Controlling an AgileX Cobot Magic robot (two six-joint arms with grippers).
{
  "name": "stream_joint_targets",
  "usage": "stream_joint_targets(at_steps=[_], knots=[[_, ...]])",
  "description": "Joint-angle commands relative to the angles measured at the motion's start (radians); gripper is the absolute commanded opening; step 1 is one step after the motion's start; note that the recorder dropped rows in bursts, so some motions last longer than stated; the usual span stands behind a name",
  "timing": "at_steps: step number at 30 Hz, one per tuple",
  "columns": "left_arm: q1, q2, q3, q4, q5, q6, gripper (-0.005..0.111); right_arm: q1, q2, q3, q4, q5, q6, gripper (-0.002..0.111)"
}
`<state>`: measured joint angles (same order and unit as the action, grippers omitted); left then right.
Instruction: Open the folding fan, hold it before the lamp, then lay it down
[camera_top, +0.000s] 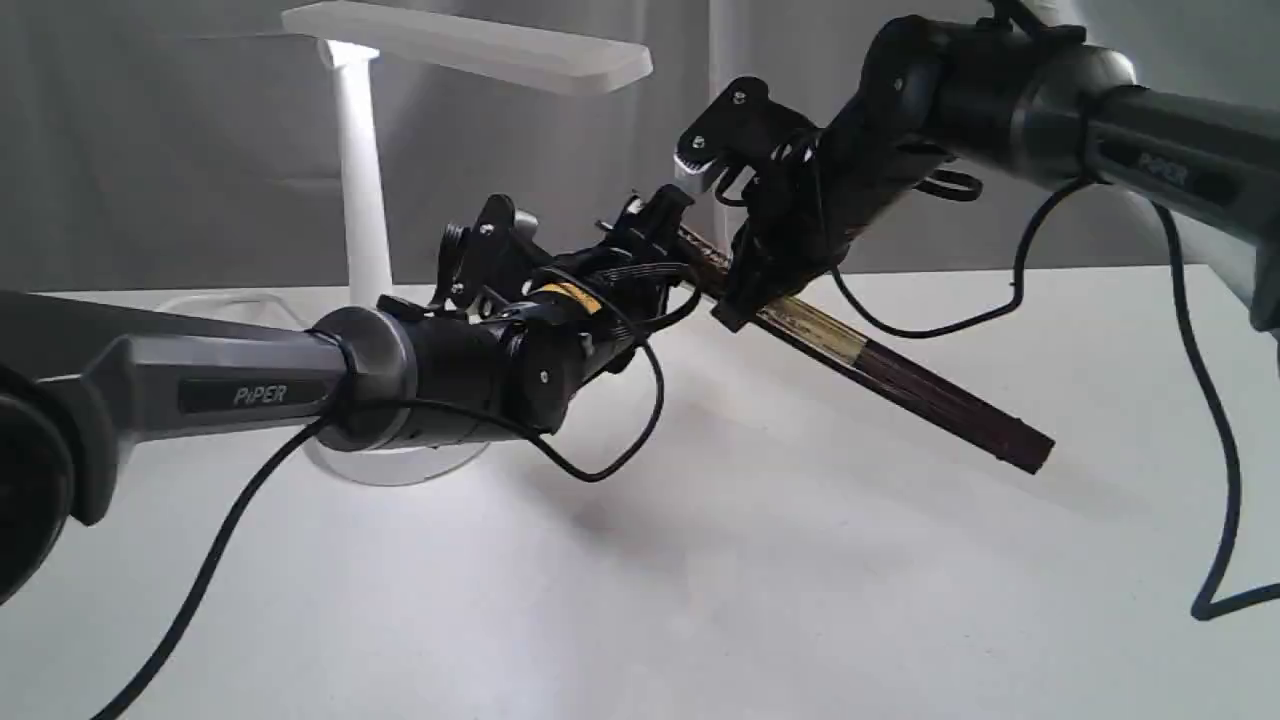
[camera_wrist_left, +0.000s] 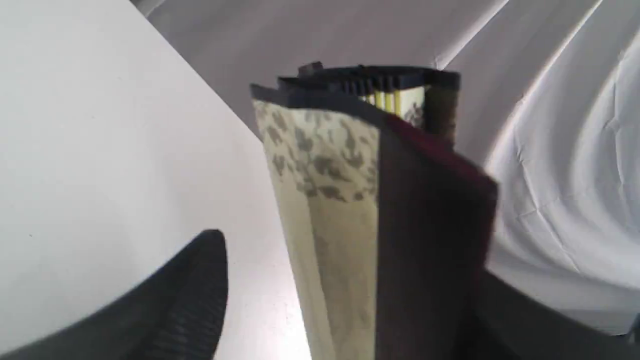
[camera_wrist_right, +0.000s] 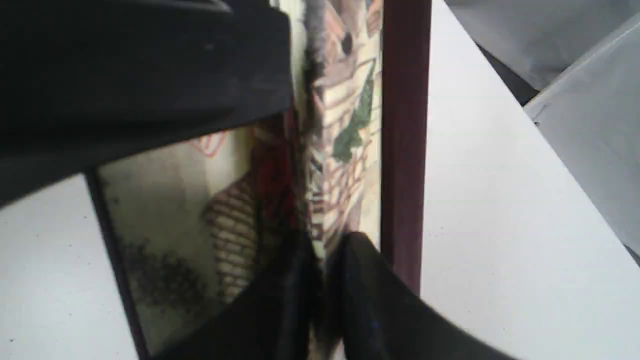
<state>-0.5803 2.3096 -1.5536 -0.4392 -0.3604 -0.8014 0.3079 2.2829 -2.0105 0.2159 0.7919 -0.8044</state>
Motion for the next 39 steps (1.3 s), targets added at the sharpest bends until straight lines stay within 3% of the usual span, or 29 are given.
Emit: stream_joint_targets(at_steps=[1, 3, 10, 20, 24, 30, 32, 39], knots=[[-0.001, -0.002, 0.0, 0.008, -0.004, -0.009, 0.042, 0.003, -0.012, 0.003, 0.01, -0.002, -0.007, 0.0], [-0.001, -0.002, 0.0, 0.008, -0.001, -0.009, 0.028, 0.003, -0.012, 0.003, 0.01, -0.002, -0.007, 0.0], [-0.001, -0.002, 0.0, 0.011, -0.006, -0.005, 0.0, 0.005, -0.012, 0.003, 0.01, 0.005, -0.007, 0.0], [-0.001, -0.002, 0.0, 0.075, -0.031, -0.007, 0.0, 0.007, -0.012, 0.003, 0.048, 0.031, -0.007, 0.002], [-0.001, -0.002, 0.0, 0.085, -0.036, -0.013, 0.0, 0.007, -0.012, 0.001, 0.05, 0.034, -0.002, 0.02], [0.011, -0.002, 0.0, 0.094, -0.028, -0.013, 0.0, 0.007, -0.012, 0.001, 0.05, 0.042, 0.029, 0.059], [0.019, -0.002, 0.0, 0.121, -0.028, -0.013, 0.0, 0.007, -0.016, 0.001, 0.047, 0.046, 0.029, 0.064], [0.024, -0.002, 0.0, 0.161, -0.006, -0.013, 0.0, -0.006, -0.07, 0.001, 0.029, 0.084, 0.029, 0.064]])
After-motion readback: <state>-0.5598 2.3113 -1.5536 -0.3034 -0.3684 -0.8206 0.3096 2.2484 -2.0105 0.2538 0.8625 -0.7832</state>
